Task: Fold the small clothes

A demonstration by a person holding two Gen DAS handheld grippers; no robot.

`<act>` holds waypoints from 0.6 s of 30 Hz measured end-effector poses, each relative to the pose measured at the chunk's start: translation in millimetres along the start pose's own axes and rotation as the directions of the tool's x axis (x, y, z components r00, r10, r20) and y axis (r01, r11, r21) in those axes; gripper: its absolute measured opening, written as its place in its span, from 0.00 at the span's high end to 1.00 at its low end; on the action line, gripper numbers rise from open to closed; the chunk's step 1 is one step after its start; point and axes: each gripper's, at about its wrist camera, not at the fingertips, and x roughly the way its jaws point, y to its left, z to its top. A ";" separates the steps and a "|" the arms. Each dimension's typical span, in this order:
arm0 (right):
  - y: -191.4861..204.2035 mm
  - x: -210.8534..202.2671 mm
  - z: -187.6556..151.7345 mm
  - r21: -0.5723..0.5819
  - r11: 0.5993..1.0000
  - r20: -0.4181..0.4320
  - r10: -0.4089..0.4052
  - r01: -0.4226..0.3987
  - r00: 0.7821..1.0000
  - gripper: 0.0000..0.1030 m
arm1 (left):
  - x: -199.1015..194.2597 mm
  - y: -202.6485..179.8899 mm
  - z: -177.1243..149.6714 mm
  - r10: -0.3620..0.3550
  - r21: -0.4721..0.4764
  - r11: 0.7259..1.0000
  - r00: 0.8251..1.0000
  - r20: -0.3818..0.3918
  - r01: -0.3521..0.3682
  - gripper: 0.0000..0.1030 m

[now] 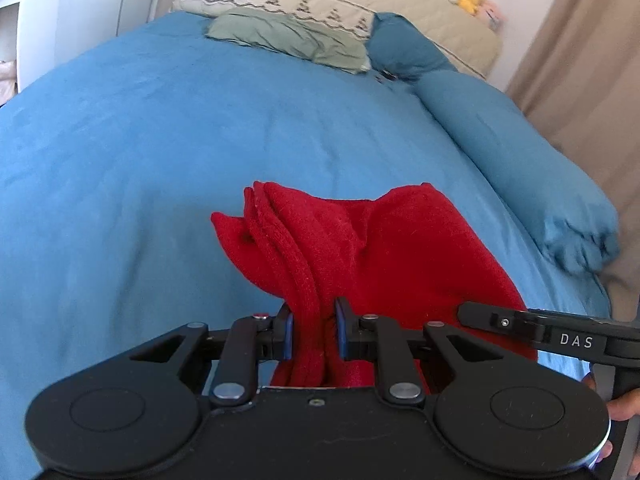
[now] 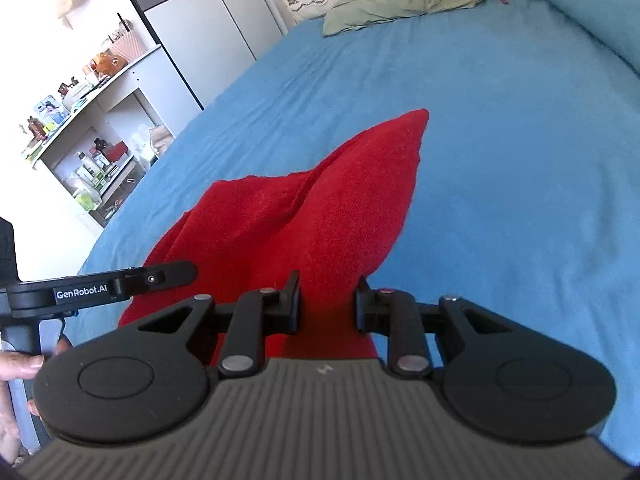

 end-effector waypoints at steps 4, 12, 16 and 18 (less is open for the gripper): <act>-20.2 -14.7 -38.6 0.063 0.998 -0.035 -0.020 0.022 0.999 0.62 | 5.0 -23.1 -34.7 0.018 0.026 1.000 0.999 -0.041 -0.017 0.79; -60.0 -3.1 -87.6 0.119 0.992 -0.058 -0.027 0.034 0.998 0.58 | 32.9 -24.6 -78.4 0.089 0.061 0.995 0.991 -0.103 -0.083 0.74; -47.5 -20.5 -89.0 0.055 0.996 -0.011 -0.076 0.077 0.997 0.18 | 19.5 -37.2 -77.0 0.154 0.070 0.986 0.986 -0.070 -0.149 0.43; -42.6 -37.0 -93.4 0.012 0.995 0.035 -0.102 0.102 0.994 0.01 | 4.9 -37.8 -81.3 0.178 0.086 0.981 0.984 -0.032 -0.175 0.21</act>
